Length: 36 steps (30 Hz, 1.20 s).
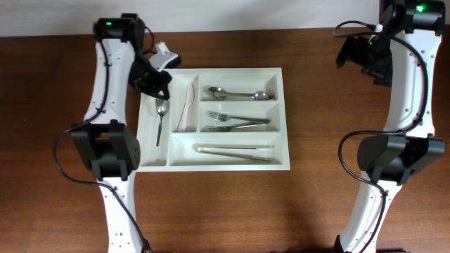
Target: Pack container
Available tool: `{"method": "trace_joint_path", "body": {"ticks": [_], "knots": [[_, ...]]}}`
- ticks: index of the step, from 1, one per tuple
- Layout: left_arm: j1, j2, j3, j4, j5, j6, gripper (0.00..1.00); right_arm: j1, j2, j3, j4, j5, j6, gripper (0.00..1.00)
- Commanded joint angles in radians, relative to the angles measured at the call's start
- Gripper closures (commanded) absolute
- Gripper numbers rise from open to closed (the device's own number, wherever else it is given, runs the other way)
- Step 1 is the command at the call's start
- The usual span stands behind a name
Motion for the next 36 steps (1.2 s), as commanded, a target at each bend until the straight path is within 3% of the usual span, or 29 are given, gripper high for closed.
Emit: {"method": "trace_joint_path", "body": {"ticks": [1, 21, 32, 33, 36], "knots": [[0.026, -0.023, -0.001, 0.007, 0.031, 0.039, 0.98, -0.002, -0.012, 0.005, -0.002, -0.005, 0.009, 0.01], [0.045, -0.022, -0.005, 0.061, 0.045, 0.042, 0.98, -0.002, -0.012, 0.005, -0.002, -0.005, 0.008, 0.01], [0.045, -0.022, -0.137, 0.142, 0.048, 0.042, 0.98, -0.002, -0.012, 0.005, -0.002, -0.005, 0.008, 0.01], [0.045, -0.022, -0.138, 0.141, 0.048, 0.042, 0.97, -0.002, -0.012, 0.005, -0.002, -0.005, 0.008, 0.01], [0.045, -0.022, -0.138, 0.140, 0.048, 0.042, 0.73, -0.002, -0.012, 0.005, -0.002, -0.005, 0.009, 0.01]]}}
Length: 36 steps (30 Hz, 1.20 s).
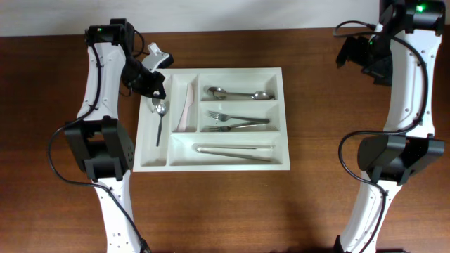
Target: Pack container
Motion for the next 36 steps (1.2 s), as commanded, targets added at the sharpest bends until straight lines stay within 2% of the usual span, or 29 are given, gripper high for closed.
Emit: {"method": "trace_joint_path", "body": {"ticks": [1, 2, 4, 20, 25, 32, 36], "knots": [[0.005, -0.018, -0.021, 0.003, -0.007, 0.018, 0.66, -0.002, -0.012, 0.005, -0.002, -0.005, 0.008, 0.01], [0.005, -0.018, -0.021, 0.004, -0.007, 0.018, 0.58, -0.002, -0.012, 0.005, -0.002, -0.005, 0.008, 0.01], [0.005, -0.018, -0.021, 0.008, -0.007, 0.018, 0.50, -0.002, -0.012, 0.005, -0.002, -0.005, 0.008, 0.01], [0.005, -0.018, -0.021, 0.022, -0.006, 0.015, 0.51, -0.002, -0.012, 0.005, -0.002, -0.005, 0.008, 0.01], [0.005, -0.019, -0.007, 0.038, 0.035, 0.002, 0.36, -0.002, -0.012, 0.005, -0.002, -0.005, 0.008, 0.01], [0.005, -0.027, 0.217, -0.015, 0.034, -0.096, 0.35, -0.002, -0.012, 0.005, -0.002, -0.005, 0.008, 0.01], [0.005, -0.059, 0.411, -0.092, -0.063, -0.178, 0.34, -0.002, -0.012, 0.005, -0.002, -0.005, 0.008, 0.01]]}}
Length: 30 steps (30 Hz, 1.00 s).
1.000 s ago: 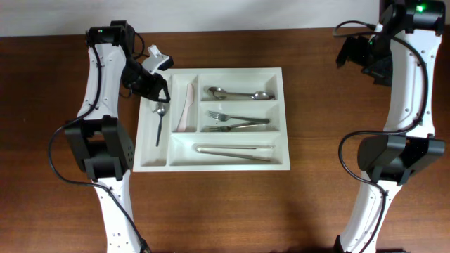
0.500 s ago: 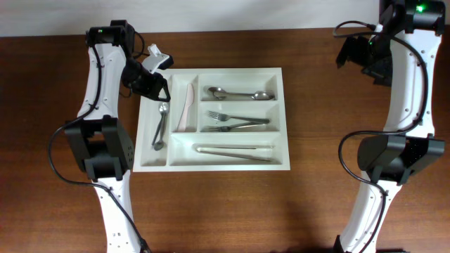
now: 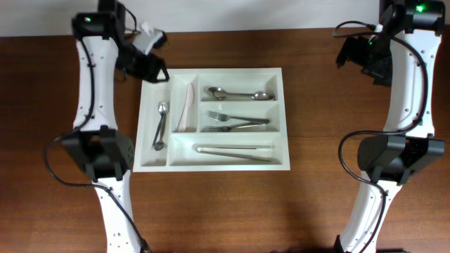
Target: Pack container
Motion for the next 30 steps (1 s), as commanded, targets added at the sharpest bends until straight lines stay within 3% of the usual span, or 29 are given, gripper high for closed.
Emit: {"method": "trace_joint_path", "body": {"ticks": [1, 10, 12, 30], "knots": [[0.004, -0.087, 0.209, -0.062, -0.135, -0.146, 0.33, -0.002, -0.012, 0.005, -0.003, -0.005, 0.008, 0.01], [0.004, -0.177, 0.279, -0.069, -0.618, -0.492, 0.28, -0.002, -0.012, 0.005, -0.003, -0.005, 0.008, 0.01], [0.004, -0.176, 0.278, -0.082, -0.623, -0.501, 0.01, -0.002, -0.012, 0.005, -0.003, -0.005, 0.009, 0.01], [0.002, -0.174, 0.276, -0.085, -0.623, -0.500, 0.01, -0.002, -0.012, 0.005, -0.003, -0.005, 0.008, 0.01]]}}
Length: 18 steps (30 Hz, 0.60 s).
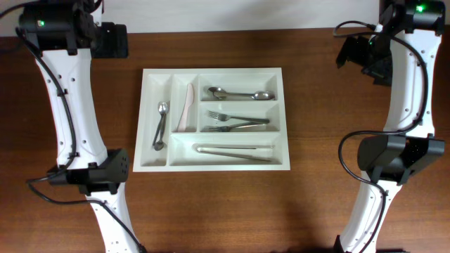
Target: Pack container
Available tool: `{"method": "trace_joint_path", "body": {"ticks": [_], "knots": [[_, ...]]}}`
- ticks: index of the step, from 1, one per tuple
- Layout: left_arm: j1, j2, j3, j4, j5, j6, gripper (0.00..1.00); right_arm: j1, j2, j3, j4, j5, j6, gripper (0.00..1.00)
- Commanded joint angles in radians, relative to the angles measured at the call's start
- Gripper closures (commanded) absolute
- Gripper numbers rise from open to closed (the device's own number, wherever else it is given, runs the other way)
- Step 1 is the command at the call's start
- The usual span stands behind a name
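Observation:
A white cutlery tray (288, 119) lies in the middle of the table. A metal spoon (160, 125) rests slightly slanted in its narrow left compartment. Beside it is a white knife (186, 107). Two spoons (240, 93) fill the top right compartment, forks (238, 121) the one below, and a long metal utensil (234, 151) the bottom one. My left gripper (111, 41) is pulled back at the far left corner, away from the tray; its fingers do not show clearly. My right gripper (364, 60) hangs at the far right, its jaws unclear.
The brown wooden table (225, 204) surrounds the tray. The left arm's base (91, 179) stands at the tray's near left and the right arm's base (394, 158) at the right side. A pale wall edge runs along the back.
My left gripper has gone from just beyond the tray's far left corner to the table's far left corner. The spoon lies unmoved in the left compartment. The right arm has not moved.
My left gripper was first low over the top of the left compartment, at the spoon's bowl end, and stayed there. Then it stood off the tray's far corner with the spoon lying slanted in the compartment. Now it is drawn well back.

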Motion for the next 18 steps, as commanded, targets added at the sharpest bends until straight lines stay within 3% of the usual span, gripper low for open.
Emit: {"method": "trace_joint_path", "body": {"ticks": [1, 10, 18], "knots": [[0.002, 0.004, -0.001, -0.002, -0.018, -0.014, 0.01, -0.002, -0.012, 0.005, -0.002, -0.005, 0.009, 0.01], [0.000, -0.012, -0.001, 0.013, -0.008, -0.006, 0.01, -0.002, -0.012, 0.005, -0.002, -0.005, 0.008, 0.01], [-0.075, -0.154, -0.002, 0.233, 0.039, -0.002, 0.01, -0.002, -0.012, 0.005, -0.002, -0.005, 0.008, 0.01]]}}
